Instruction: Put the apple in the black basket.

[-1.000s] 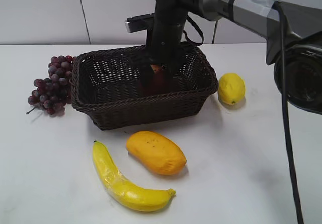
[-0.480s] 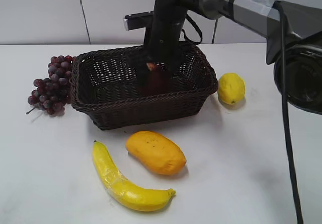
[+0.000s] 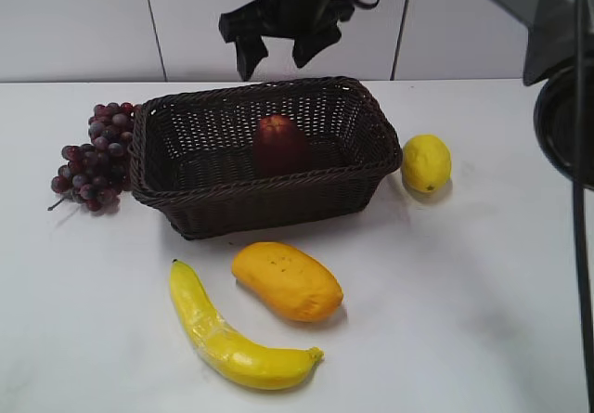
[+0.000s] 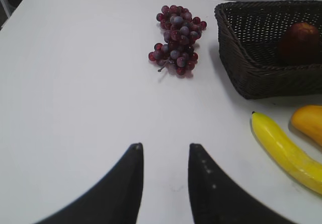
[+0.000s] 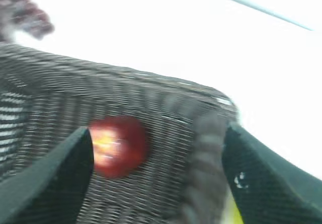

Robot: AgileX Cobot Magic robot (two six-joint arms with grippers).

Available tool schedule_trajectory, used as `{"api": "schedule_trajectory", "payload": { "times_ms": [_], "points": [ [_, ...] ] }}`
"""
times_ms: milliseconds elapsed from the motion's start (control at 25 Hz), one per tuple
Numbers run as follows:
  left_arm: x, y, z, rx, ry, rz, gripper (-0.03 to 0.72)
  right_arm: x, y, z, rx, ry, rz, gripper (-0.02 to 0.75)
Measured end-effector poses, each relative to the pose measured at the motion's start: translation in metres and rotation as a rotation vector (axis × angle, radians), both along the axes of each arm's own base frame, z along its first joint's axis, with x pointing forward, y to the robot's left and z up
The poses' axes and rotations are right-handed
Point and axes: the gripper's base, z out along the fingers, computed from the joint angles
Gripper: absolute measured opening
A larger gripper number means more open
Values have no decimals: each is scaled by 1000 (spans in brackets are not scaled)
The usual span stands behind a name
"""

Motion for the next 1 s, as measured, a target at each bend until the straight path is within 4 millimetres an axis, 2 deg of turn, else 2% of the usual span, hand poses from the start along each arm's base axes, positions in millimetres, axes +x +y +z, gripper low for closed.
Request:
{"api": "schedule_trajectory", "payload": {
  "times_ms": [120,200,360,440,560,720,840,1000],
  "points": [
    [0,0,0,0,0,0,235,1,-16,25,20,-43,-34,610],
    [0,0,0,0,0,0,235,7,-36,35,29,-52,-80,602],
    [0,0,0,0,0,0,235,18,-91,45,15,-29,-190,594],
    [0,0,0,0,0,0,235,19,-118,42,-9,4,-243,593],
    [0,0,0,0,0,0,235,14,-160,44,-31,44,-323,593],
    [0,0,0,0,0,0,235,2,-203,42,-54,98,-407,593],
    [0,0,0,0,0,0,235,-11,-227,40,-90,126,-447,592],
    [0,0,0,0,0,0,235,-33,-242,42,-134,148,-461,592]
  ]
}}
